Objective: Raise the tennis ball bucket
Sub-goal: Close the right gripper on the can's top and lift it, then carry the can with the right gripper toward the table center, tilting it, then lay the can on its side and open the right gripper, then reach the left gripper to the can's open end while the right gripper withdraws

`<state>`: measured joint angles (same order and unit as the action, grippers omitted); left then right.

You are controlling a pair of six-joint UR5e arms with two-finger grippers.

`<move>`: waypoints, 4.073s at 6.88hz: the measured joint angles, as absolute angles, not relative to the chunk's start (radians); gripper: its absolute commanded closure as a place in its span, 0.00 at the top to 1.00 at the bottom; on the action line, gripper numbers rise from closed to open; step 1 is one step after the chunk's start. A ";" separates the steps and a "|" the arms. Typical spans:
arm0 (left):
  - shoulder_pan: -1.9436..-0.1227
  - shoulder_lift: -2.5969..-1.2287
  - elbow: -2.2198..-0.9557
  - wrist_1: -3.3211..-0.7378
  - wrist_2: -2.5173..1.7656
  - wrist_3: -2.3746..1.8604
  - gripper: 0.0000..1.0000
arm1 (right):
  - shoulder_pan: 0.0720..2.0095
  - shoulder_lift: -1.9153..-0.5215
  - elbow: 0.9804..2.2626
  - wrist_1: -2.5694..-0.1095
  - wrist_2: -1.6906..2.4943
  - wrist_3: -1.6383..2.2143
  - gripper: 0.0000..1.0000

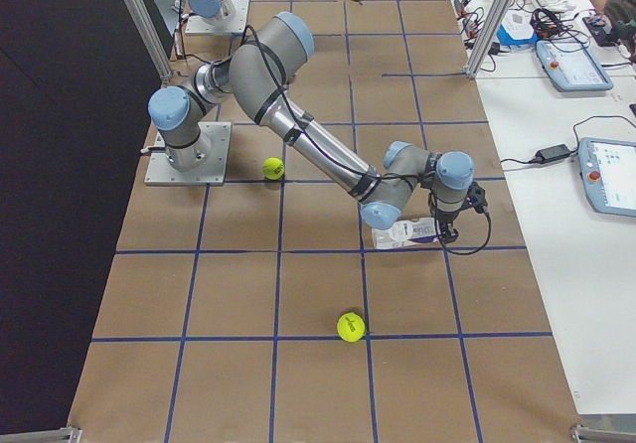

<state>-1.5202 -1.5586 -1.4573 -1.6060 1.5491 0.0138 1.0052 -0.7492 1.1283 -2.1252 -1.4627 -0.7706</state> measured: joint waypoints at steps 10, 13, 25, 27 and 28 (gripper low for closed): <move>-1.520 -1.559 -1.457 -1.606 1.551 0.014 1.00 | 1.817 -1.028 1.469 -2.314 -1.327 -1.057 0.33; -1.520 -1.558 -1.457 -1.606 1.552 0.014 1.00 | 2.027 -0.964 1.471 -2.423 -1.366 -1.090 0.60; -1.427 -1.673 -1.664 -1.415 1.350 0.019 1.00 | 1.671 -1.313 1.485 -1.892 -1.404 -0.856 1.00; -1.343 -1.721 -1.829 -1.278 1.157 0.050 1.00 | 1.601 -1.441 1.482 -1.694 -1.404 -0.654 1.00; -1.331 -1.774 -1.871 -1.181 1.064 0.081 1.00 | 1.590 -1.495 1.482 -1.611 -1.408 -0.554 1.00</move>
